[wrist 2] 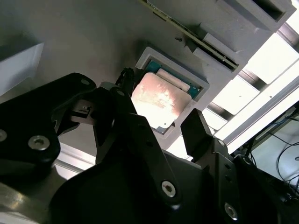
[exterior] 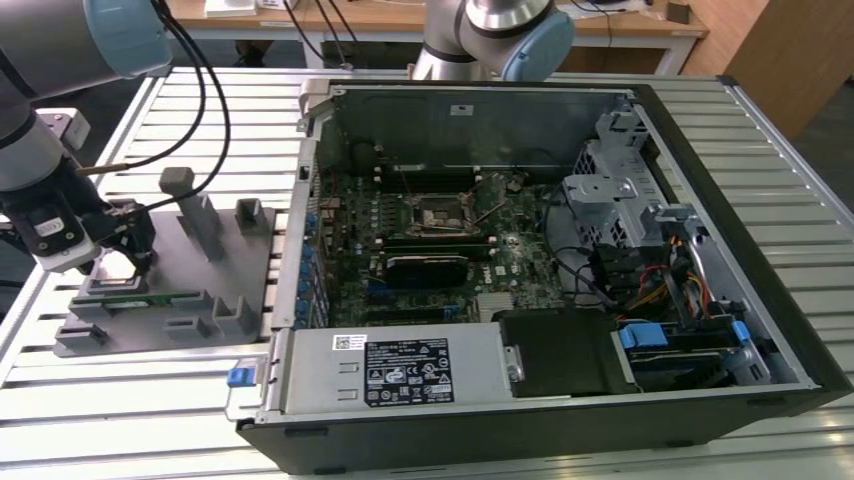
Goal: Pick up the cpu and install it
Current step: 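Pick up the cpu and move it towards the insertion slot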
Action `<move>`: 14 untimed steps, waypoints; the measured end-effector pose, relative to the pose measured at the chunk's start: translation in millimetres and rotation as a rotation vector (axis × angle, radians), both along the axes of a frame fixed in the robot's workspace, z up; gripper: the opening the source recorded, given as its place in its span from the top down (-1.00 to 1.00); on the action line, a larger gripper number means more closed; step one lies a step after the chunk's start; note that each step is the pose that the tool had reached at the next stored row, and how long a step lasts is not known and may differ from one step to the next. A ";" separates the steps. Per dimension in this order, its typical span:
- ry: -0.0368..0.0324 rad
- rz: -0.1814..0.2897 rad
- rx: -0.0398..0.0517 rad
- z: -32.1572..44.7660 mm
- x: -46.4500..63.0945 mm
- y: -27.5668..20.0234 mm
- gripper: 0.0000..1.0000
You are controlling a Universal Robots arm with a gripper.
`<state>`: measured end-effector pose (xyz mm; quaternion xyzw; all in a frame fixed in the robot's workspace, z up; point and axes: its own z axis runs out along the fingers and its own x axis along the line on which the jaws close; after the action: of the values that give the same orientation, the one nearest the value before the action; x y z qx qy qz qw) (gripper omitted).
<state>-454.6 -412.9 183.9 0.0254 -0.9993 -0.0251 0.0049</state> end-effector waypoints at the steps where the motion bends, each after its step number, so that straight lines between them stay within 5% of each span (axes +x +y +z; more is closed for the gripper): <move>1: 0.0001 0.000 0.0000 -0.1 0.0 0.0 -0.32; 4: 0.0002 -0.001 -0.0001 -0.2 0.0 0.0 -0.08; 14: 0.0000 -0.001 0.0000 12.6 0.0 0.0 -0.08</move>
<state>-454.5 -412.9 196.5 0.0249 -0.9994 -0.0252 0.0049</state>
